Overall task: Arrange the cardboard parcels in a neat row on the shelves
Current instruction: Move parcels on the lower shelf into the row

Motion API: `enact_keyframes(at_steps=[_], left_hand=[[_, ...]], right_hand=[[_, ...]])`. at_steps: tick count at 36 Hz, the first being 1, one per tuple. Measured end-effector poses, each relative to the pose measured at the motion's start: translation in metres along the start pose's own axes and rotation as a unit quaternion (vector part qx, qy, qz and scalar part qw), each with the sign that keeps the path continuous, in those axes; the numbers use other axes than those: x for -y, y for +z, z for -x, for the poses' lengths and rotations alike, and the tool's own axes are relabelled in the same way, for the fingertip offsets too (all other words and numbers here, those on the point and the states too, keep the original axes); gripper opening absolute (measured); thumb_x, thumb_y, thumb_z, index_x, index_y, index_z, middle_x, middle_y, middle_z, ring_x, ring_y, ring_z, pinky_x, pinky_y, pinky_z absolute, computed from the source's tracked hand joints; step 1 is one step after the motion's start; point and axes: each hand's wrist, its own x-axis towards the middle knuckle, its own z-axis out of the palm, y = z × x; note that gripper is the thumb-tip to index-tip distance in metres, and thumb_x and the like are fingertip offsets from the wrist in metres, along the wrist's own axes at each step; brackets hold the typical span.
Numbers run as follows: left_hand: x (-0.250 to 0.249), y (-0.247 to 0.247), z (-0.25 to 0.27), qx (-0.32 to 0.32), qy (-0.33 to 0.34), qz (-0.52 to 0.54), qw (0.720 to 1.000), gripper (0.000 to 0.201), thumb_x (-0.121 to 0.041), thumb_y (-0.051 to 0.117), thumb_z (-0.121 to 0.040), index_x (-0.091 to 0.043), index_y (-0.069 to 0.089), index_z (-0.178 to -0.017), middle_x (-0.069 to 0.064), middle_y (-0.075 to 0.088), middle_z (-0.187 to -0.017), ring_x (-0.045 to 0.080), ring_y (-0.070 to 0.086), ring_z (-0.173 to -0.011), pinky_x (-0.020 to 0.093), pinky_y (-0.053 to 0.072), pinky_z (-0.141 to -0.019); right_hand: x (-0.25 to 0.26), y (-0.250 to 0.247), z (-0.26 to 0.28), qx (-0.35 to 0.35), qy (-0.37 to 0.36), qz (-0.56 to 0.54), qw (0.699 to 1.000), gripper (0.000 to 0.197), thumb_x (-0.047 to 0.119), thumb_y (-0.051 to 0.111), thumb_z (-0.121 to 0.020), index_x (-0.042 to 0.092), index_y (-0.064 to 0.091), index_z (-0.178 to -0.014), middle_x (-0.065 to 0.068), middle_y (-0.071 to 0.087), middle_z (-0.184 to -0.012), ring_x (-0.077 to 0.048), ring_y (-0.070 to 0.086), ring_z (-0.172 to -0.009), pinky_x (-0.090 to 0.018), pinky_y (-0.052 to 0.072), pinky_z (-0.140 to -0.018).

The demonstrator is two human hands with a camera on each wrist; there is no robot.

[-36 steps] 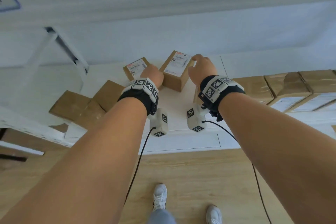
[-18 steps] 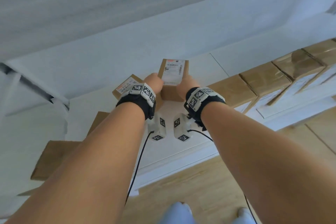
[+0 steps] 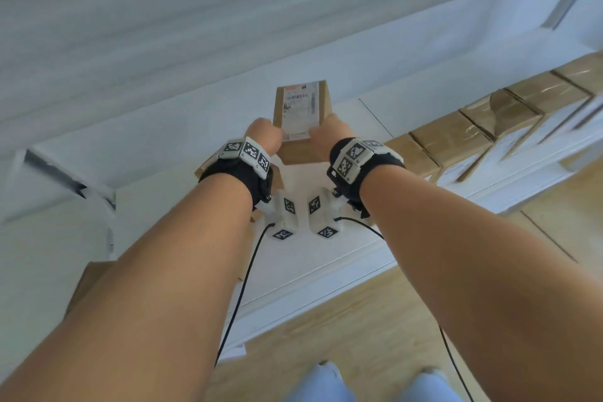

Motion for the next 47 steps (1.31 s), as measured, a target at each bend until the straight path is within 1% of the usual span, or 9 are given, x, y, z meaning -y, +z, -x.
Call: enact_keyframes(at_steps=[3, 6, 12, 18, 23, 32, 36, 40, 47], left_hand=[[-0.005, -0.006, 0.017, -0.025, -0.011, 0.061, 0.998, 0.032, -0.011, 0.043, -0.095, 0.006, 0.059, -0.116, 0.026, 0.061, -0.122, 0.029, 0.060, -0.095, 0.046, 0.052, -0.095], [-0.009, -0.011, 0.039, -0.030, -0.020, 0.102, 0.994, 0.037, -0.011, 0.044, -0.095, 0.004, 0.055, -0.127, 0.024, 0.059, -0.126, 0.036, 0.062, -0.109, 0.047, 0.052, -0.094], [-0.011, -0.019, 0.080, -0.043, -0.010, 0.119, 0.992, 0.037, -0.043, 0.046, -0.097, -0.011, 0.065, -0.101, 0.010, 0.069, -0.109, 0.027, 0.066, -0.094, 0.042, 0.056, -0.089], [0.003, -0.019, 0.109, -0.084, -0.093, 0.165, 0.978, 0.100, -0.097, 0.023, -0.061, -0.012, 0.066, -0.092, 0.006, 0.068, -0.093, 0.026, 0.067, -0.087, 0.049, 0.054, -0.090], [0.012, -0.005, 0.146, -0.089, -0.148, 0.241, 0.955, 0.082, -0.087, 0.028, -0.076, -0.021, 0.065, -0.106, 0.005, 0.069, -0.094, 0.025, 0.069, -0.086, 0.043, 0.058, -0.081], [0.043, 0.032, 0.161, -0.080, -0.171, 0.227, 0.955, 0.043, -0.065, 0.050, -0.081, -0.025, 0.063, -0.085, 0.003, 0.072, -0.088, 0.027, 0.072, -0.083, 0.044, 0.061, -0.078], [0.049, 0.044, 0.162, -0.061, -0.202, 0.245, 0.946, 0.078, -0.087, 0.038, -0.068, -0.023, 0.066, -0.102, 0.001, 0.071, -0.094, 0.026, 0.071, -0.082, 0.044, 0.060, -0.078], [0.051, 0.055, 0.159, -0.065, -0.204, 0.267, 0.940, 0.057, -0.071, 0.041, -0.083, -0.018, 0.060, -0.085, 0.005, 0.065, -0.090, 0.030, 0.069, -0.092, 0.047, 0.055, -0.089], [0.052, 0.065, 0.150, -0.091, -0.209, 0.207, 0.951, 0.071, -0.053, 0.049, -0.069, -0.006, 0.057, -0.123, 0.011, 0.068, -0.110, 0.030, 0.066, -0.092, 0.040, 0.054, -0.086]], right_hand=[[0.000, -0.011, 0.009, -0.018, -0.028, -0.035, 0.999, 0.033, 0.016, 0.043, -0.098, 0.005, 0.038, -0.128, -0.015, 0.057, -0.124, -0.030, 0.059, -0.109, -0.035, 0.049, -0.080], [-0.003, -0.023, 0.025, -0.029, -0.070, -0.029, 0.997, 0.031, 0.011, 0.048, -0.094, 0.004, 0.038, -0.123, -0.014, 0.059, -0.118, -0.031, 0.061, -0.103, -0.034, 0.052, -0.078], [-0.018, -0.031, 0.049, 0.019, -0.133, 0.018, 0.991, 0.053, 0.005, 0.054, -0.087, 0.011, 0.031, -0.134, -0.011, 0.063, -0.111, -0.029, 0.064, -0.097, -0.039, 0.057, -0.079], [-0.030, -0.029, 0.068, 0.046, -0.161, 0.026, 0.986, 0.053, 0.000, 0.056, -0.083, 0.013, 0.036, -0.131, -0.011, 0.054, -0.116, -0.030, 0.062, -0.097, -0.042, 0.058, -0.079], [-0.046, -0.020, 0.081, 0.063, -0.193, 0.055, 0.978, 0.040, -0.002, 0.052, -0.085, 0.011, 0.039, -0.120, -0.010, 0.055, -0.113, -0.029, 0.061, -0.096, -0.043, 0.056, -0.081], [-0.080, 0.005, 0.099, 0.133, -0.146, 0.078, 0.977, 0.043, 0.002, 0.049, -0.090, 0.005, 0.034, -0.130, -0.014, 0.060, -0.114, -0.030, 0.064, -0.100, -0.038, 0.056, -0.083], [-0.090, 0.010, 0.101, 0.140, -0.125, 0.062, 0.980, 0.046, 0.001, 0.047, -0.090, 0.005, 0.031, -0.132, -0.014, 0.060, -0.111, -0.028, 0.063, -0.095, -0.039, 0.057, -0.082], [-0.098, 0.013, 0.099, 0.136, -0.114, 0.069, 0.982, 0.044, 0.000, 0.044, -0.091, 0.003, 0.031, -0.132, -0.015, 0.059, -0.112, -0.025, 0.057, -0.085, -0.031, 0.052, -0.072], [-0.102, 0.006, 0.097, 0.127, -0.094, 0.115, 0.981, 0.034, 0.005, 0.042, -0.093, 0.001, 0.042, -0.127, -0.015, 0.058, -0.117, -0.024, 0.052, -0.086, -0.028, 0.043, -0.071]])
